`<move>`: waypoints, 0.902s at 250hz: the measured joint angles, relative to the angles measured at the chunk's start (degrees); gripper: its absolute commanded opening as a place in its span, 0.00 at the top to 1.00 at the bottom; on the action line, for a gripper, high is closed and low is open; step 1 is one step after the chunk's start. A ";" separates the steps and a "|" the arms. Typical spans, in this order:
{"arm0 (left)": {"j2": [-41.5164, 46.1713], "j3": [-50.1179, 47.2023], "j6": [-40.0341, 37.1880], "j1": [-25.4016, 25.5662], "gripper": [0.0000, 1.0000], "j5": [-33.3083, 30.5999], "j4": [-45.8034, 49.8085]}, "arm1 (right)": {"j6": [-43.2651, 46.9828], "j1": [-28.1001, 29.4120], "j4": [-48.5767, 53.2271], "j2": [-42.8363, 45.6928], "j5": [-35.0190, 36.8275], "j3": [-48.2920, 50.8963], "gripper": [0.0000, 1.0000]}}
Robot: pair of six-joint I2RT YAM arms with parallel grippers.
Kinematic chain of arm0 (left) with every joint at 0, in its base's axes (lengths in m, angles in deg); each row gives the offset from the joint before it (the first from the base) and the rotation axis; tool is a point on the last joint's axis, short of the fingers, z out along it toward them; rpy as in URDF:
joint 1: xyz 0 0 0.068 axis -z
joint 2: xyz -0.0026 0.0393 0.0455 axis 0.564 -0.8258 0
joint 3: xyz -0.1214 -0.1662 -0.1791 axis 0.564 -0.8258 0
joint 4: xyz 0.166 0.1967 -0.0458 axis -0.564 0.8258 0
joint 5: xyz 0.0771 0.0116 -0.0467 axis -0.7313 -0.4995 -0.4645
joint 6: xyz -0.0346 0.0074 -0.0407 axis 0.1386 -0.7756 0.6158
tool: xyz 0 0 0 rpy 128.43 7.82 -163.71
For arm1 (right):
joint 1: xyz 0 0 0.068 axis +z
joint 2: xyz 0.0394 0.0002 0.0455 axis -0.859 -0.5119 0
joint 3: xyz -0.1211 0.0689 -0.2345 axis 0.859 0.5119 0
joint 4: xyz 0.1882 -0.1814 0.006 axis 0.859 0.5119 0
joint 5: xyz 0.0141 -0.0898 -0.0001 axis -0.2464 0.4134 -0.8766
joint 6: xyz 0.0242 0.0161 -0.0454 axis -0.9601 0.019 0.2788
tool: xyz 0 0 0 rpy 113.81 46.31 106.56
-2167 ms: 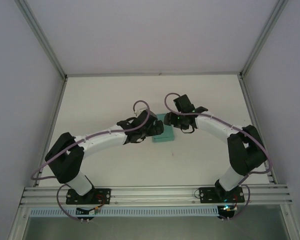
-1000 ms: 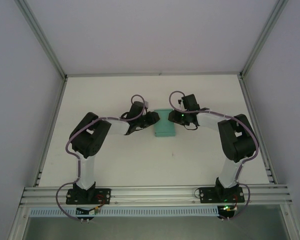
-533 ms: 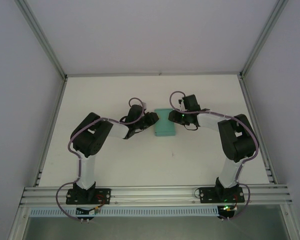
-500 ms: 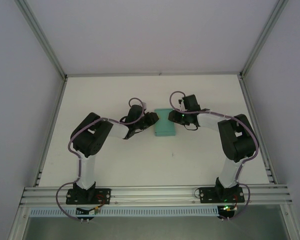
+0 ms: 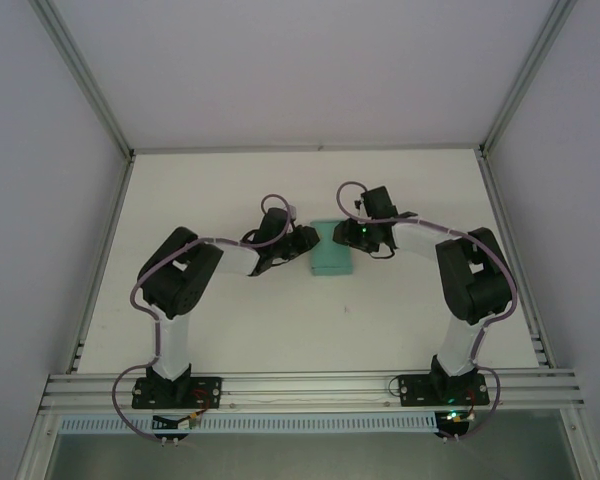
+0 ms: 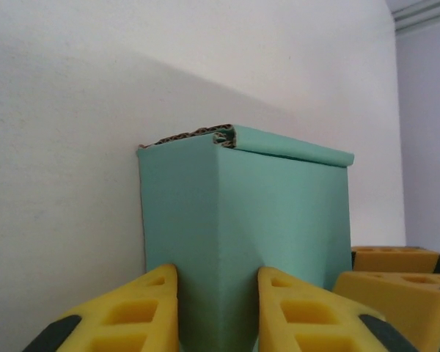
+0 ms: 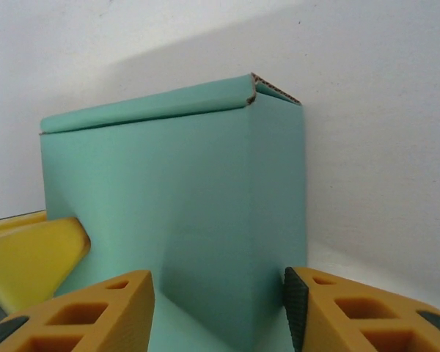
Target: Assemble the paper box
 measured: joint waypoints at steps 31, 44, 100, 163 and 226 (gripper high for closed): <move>1.90 1.29 -1.64 1.53 0.54 -1.99 6.75 | 0.00 0.11 2.29 0.00 0.52 -1.38 0.44; 2.49 1.88 -2.12 1.97 0.52 -2.75 9.49 | 0.07 0.26 3.06 0.00 0.57 -1.84 0.43; 3.65 3.65 -4.13 2.32 0.37 -4.94 16.92 | 1.07 0.55 4.50 0.00 1.20 -3.69 0.37; 6.58 4.20 -6.88 2.32 0.00 -7.41 23.41 | 2.34 0.55 6.54 1.05 3.28 -3.76 0.17; 17.75 4.26 -11.26 2.36 0.00 -13.51 31.26 | 4.50 0.55 8.68 8.22 7.06 -3.76 0.00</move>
